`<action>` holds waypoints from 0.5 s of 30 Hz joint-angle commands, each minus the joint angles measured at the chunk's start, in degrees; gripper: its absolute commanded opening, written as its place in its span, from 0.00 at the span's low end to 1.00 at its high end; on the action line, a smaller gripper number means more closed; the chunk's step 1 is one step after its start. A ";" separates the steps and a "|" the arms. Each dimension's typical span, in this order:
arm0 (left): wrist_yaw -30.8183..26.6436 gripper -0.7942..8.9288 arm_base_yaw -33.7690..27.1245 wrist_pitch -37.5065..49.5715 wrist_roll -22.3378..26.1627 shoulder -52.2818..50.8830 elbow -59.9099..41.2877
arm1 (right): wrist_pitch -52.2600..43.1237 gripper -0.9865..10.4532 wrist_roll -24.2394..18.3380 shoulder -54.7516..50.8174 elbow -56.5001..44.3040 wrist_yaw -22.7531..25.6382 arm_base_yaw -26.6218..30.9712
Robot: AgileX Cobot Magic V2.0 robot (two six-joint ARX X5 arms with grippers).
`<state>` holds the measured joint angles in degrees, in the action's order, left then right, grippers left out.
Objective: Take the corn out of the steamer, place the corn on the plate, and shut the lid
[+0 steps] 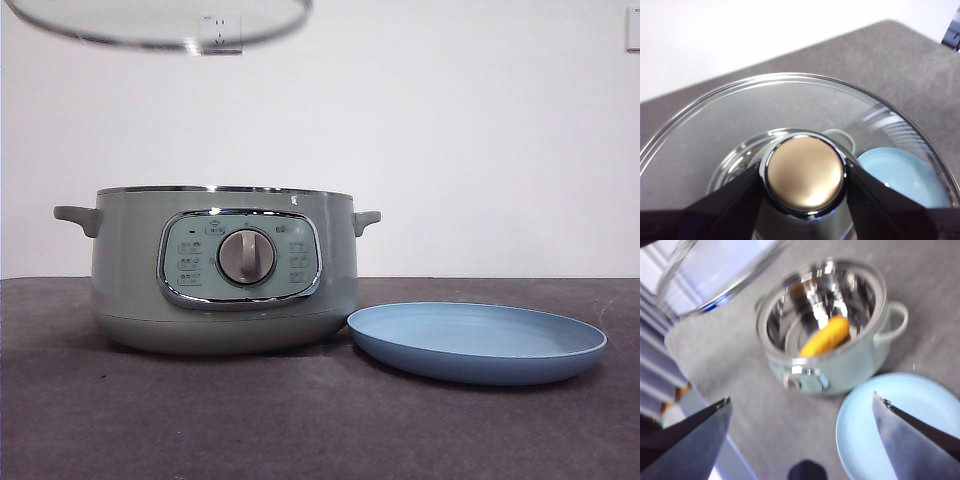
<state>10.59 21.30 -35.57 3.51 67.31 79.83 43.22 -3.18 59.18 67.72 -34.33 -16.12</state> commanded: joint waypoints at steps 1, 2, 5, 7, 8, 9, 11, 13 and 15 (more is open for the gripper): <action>0.22 0.07 -0.09 -0.37 0.83 -5.66 0.98 | -4.94 0.50 6.21 0.68 0.09 0.15 -0.39; 0.17 0.07 -0.09 -1.55 0.83 -7.32 0.98 | -6.56 0.50 7.17 1.05 0.09 0.15 -0.76; 0.13 0.07 -0.09 -5.01 0.76 -11.82 0.98 | -11.17 0.50 10.67 3.23 0.09 0.24 -2.82; 0.13 0.07 -0.09 -6.78 0.76 -14.32 0.98 | -13.75 0.50 12.20 5.16 0.09 0.79 -4.37; 0.11 0.07 -0.09 -7.82 0.76 -15.69 0.98 | -15.52 0.50 12.96 6.58 0.09 2.12 -5.55; 0.13 0.07 -0.09 -8.37 0.74 -16.63 0.98 | -16.98 0.50 13.25 7.78 0.09 3.32 -6.51; 0.02 0.07 -0.09 -9.86 0.70 -18.84 0.98 | -20.96 0.50 14.47 10.80 0.11 5.55 -8.83; -0.02 0.07 -0.09 -11.41 0.63 -20.39 0.98 | -24.09 0.50 16.44 14.14 0.61 7.02 -10.88; -0.07 0.07 -0.09 -13.05 0.61 -21.86 0.98 | -24.79 0.50 17.11 17.92 2.45 9.31 -12.66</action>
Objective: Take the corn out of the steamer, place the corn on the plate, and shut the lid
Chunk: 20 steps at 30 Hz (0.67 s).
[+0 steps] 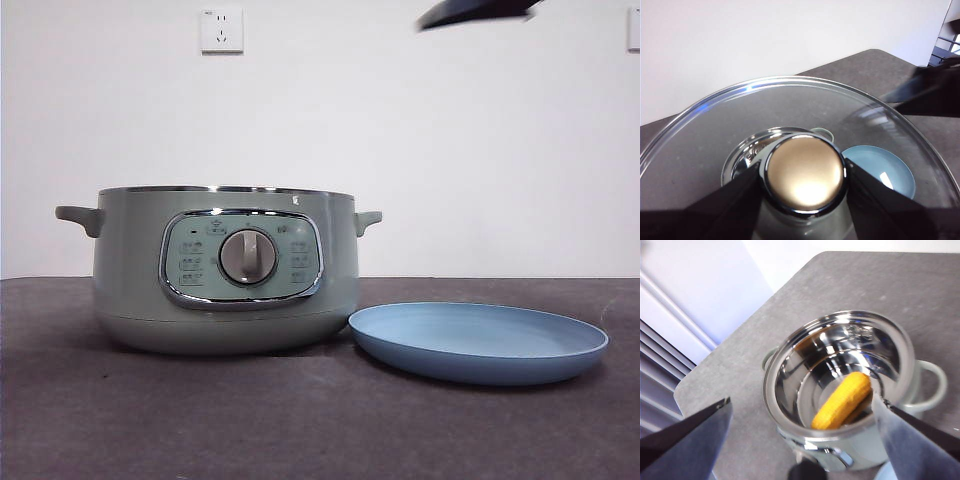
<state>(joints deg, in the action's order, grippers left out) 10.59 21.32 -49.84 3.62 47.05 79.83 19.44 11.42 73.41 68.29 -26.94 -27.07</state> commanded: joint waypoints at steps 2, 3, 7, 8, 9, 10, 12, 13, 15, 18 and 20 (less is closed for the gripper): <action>-0.07 0.07 -0.11 -0.28 0.50 -2.71 0.98 | -0.85 0.50 2.49 8.11 5.11 4.24 -3.58; -0.07 0.07 -0.11 -0.85 0.50 -3.10 0.98 | -0.76 0.50 2.49 9.99 6.75 4.94 -4.48; -0.04 0.07 -0.11 -2.58 0.55 -3.96 0.98 | 1.86 0.50 2.47 19.52 16.74 9.16 -8.26; -0.04 0.07 -0.11 -2.93 0.55 -4.04 0.98 | 4.00 0.50 2.25 22.14 20.09 10.82 -9.01; -0.04 0.07 -0.11 -3.15 0.55 -4.04 0.98 | 6.10 0.50 1.88 24.44 23.04 12.09 -9.60; -0.04 0.07 -0.11 -3.39 0.55 -4.07 0.98 | 8.68 0.50 1.55 27.15 26.51 13.68 -10.25; -0.04 0.07 -0.11 -3.45 0.55 -4.09 0.98 | 12.90 0.50 0.87 31.98 32.50 16.50 -11.30; -0.04 0.07 -0.11 -3.43 0.55 -4.09 0.98 | 14.88 0.50 0.50 34.36 35.41 17.75 -11.80; -0.04 0.07 -0.11 -3.45 0.57 -4.09 0.98 | 17.81 0.50 0.50 38.42 39.98 19.56 -12.50; -0.04 0.07 -0.11 -3.45 0.70 -4.09 0.98 | 20.35 0.50 0.55 44.22 45.07 22.53 -13.53; -0.02 0.07 -0.11 -3.72 0.72 -4.11 0.98 | 20.81 0.50 0.61 47.32 46.10 24.20 -13.92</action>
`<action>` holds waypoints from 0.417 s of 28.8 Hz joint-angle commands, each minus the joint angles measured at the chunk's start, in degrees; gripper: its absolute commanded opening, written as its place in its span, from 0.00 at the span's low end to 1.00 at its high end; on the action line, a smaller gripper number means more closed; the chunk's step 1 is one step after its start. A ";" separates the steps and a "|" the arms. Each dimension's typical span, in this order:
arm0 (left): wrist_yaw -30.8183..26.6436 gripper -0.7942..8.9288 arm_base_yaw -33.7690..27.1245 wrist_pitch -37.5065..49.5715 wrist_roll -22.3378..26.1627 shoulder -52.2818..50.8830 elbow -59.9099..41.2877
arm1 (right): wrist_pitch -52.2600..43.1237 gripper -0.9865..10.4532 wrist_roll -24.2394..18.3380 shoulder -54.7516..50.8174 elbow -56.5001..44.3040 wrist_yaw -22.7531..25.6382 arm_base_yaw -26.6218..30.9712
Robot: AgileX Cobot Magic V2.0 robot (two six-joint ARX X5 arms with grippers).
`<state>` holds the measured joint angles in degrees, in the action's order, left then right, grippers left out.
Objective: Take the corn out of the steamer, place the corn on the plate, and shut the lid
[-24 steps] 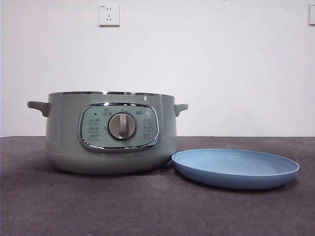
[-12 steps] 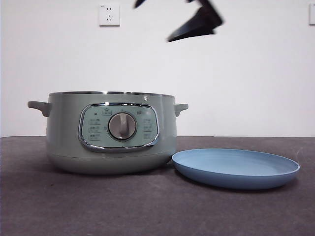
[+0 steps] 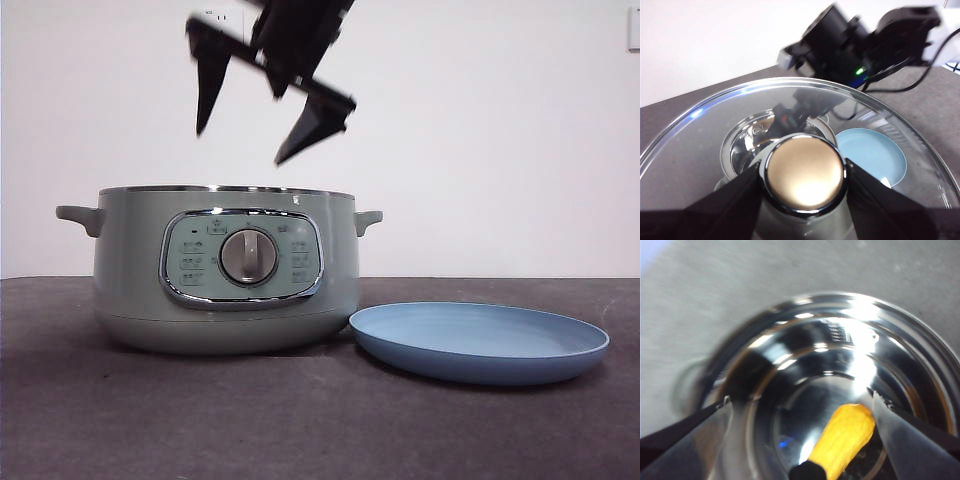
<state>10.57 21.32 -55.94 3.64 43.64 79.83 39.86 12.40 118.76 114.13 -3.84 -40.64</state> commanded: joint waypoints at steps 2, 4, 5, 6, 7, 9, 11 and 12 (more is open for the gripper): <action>0.00 0.07 -0.11 1.84 0.90 -0.70 0.98 | 1.11 0.50 0.20 3.98 0.26 1.38 -0.52; 0.02 0.07 -0.11 1.66 1.11 -0.70 0.98 | 2.29 0.50 0.28 5.35 0.26 1.75 -0.63; 0.00 0.07 -0.11 1.60 1.11 -0.70 0.98 | 2.64 0.50 0.20 5.86 0.26 3.06 -0.74; 0.02 0.07 -0.11 1.46 1.11 -0.70 0.98 | 2.82 0.50 0.22 6.01 0.26 3.65 -0.79; 0.02 0.07 -0.11 1.33 1.16 -0.70 0.98 | 3.19 0.50 0.24 6.14 0.26 4.00 -0.79; 0.02 0.07 -0.11 1.25 1.18 -0.70 0.98 | 4.39 0.50 0.22 6.34 0.26 4.24 -0.79; 0.04 0.07 -0.11 1.20 1.18 -0.70 0.98 | 5.55 0.50 0.22 6.86 0.26 4.24 -0.79; 0.07 0.07 -0.11 1.20 1.16 -0.70 0.98 | 5.97 0.50 0.22 7.28 0.26 4.26 -0.79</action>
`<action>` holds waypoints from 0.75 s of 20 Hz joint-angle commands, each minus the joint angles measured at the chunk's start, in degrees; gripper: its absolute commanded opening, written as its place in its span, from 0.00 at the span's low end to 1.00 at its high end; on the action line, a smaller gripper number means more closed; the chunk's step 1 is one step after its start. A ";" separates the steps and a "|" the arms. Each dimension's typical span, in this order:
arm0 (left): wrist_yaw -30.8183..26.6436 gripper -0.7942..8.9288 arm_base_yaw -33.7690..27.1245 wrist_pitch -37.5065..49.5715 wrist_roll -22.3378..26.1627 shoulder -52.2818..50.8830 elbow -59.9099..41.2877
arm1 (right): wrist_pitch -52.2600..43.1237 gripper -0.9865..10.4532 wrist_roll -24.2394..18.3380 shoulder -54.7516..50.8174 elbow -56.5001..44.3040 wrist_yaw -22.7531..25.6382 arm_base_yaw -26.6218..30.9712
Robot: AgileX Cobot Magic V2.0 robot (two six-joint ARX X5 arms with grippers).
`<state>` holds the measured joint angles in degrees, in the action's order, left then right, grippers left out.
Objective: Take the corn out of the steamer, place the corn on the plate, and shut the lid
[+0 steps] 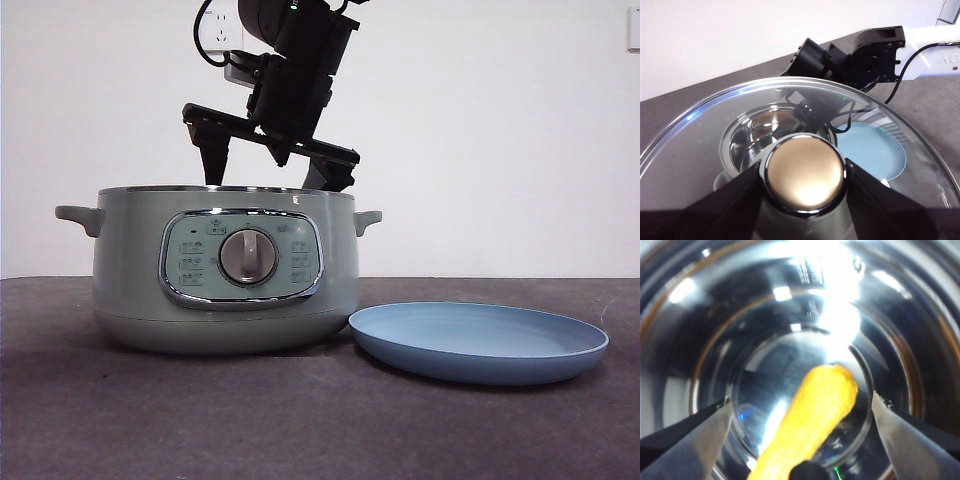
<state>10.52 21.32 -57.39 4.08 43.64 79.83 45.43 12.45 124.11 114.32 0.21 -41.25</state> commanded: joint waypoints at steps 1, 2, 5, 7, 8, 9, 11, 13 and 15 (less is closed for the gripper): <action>0.13 0.07 -0.09 2.56 0.72 -0.70 0.98 | 0.83 0.50 0.17 2.49 0.07 0.20 -0.17; 0.13 0.07 -0.09 2.40 0.74 -0.70 0.98 | 1.09 0.50 0.17 2.84 0.07 0.20 -0.17; 0.13 0.07 -0.09 1.81 0.94 -0.70 0.98 | 1.44 0.50 0.20 4.20 0.07 0.17 -0.17; 0.13 0.07 -0.09 1.75 1.16 -0.70 0.98 | 2.01 0.50 0.20 4.96 0.07 -0.24 -0.26; 0.15 0.07 -0.09 1.68 1.18 -0.70 0.98 | 2.62 0.50 0.04 5.22 0.07 -0.31 -0.50; 0.15 0.07 -0.09 1.62 1.38 -0.70 0.98 | 3.26 0.50 -0.68 5.22 0.07 -0.24 -0.74; 0.13 0.07 -0.09 1.57 1.73 -0.70 0.98 | 2.64 0.50 -1.38 5.22 0.07 0.42 -2.21; 0.15 0.07 -0.09 1.55 1.75 -0.70 0.98 | 3.10 0.50 -1.36 5.22 0.07 0.76 -2.75; 0.15 0.07 -0.09 1.51 1.75 -0.70 0.98 | 4.37 0.50 -2.14 5.27 0.07 2.05 -3.30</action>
<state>10.52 21.32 -58.43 4.97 43.64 79.83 49.01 10.31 127.87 115.33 2.48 -44.66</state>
